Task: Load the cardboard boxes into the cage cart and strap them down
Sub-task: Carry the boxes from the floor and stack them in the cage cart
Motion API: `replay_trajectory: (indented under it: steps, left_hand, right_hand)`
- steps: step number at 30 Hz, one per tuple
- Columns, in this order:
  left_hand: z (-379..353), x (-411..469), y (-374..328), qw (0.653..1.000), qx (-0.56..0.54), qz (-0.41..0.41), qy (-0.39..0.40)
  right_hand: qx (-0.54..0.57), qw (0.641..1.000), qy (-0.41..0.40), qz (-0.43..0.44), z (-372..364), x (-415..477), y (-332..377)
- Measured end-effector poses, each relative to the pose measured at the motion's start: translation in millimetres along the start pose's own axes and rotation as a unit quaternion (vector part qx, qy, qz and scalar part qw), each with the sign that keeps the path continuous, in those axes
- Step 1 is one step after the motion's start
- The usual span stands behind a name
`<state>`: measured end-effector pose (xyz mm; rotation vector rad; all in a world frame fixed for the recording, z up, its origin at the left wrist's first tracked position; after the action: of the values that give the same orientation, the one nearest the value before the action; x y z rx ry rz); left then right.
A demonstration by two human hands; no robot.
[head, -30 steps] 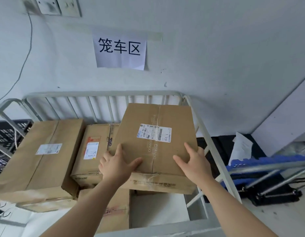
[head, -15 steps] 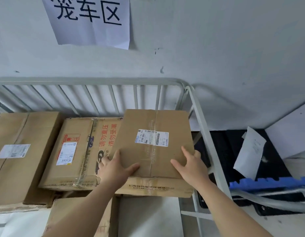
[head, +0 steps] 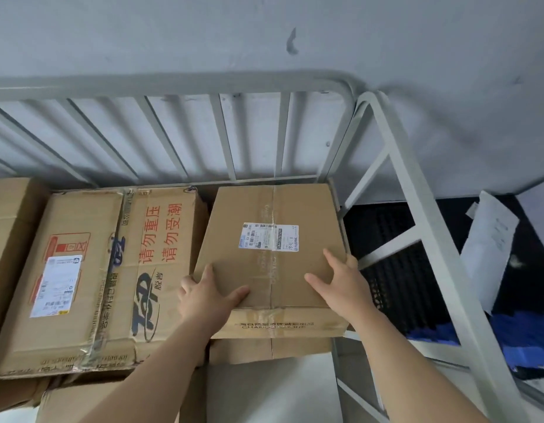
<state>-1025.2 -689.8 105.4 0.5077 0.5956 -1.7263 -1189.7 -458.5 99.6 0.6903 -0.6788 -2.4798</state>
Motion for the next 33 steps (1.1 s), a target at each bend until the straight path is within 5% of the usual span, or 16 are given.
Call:
replay_trajectory:
  steps: [25, 33]
  left_hand:
    - [-96.2, 98.6, -11.7, 1.000, 0.010, -0.010, 0.021]
    - [-29.2, 44.9, -36.5, 0.967, 0.154, -0.170, -0.110]
  right_hand:
    - [-0.059, 0.998, 0.025, 0.009, -93.2, 96.5, -56.3]
    - [-0.161, 0.981, -0.026, 0.106, -49.6, 48.4, 13.4]
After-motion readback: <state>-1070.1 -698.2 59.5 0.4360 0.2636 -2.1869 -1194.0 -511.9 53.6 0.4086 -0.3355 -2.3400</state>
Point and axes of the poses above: each hand's wrist, its own x-axis towards the middle knuckle, its own z-axis out of the back of the hand, y = z × x, the point moved 6 cm from there along x, towards the middle knuckle, and after that the axes turned 15 degrees about z, right-handed, at the moved point
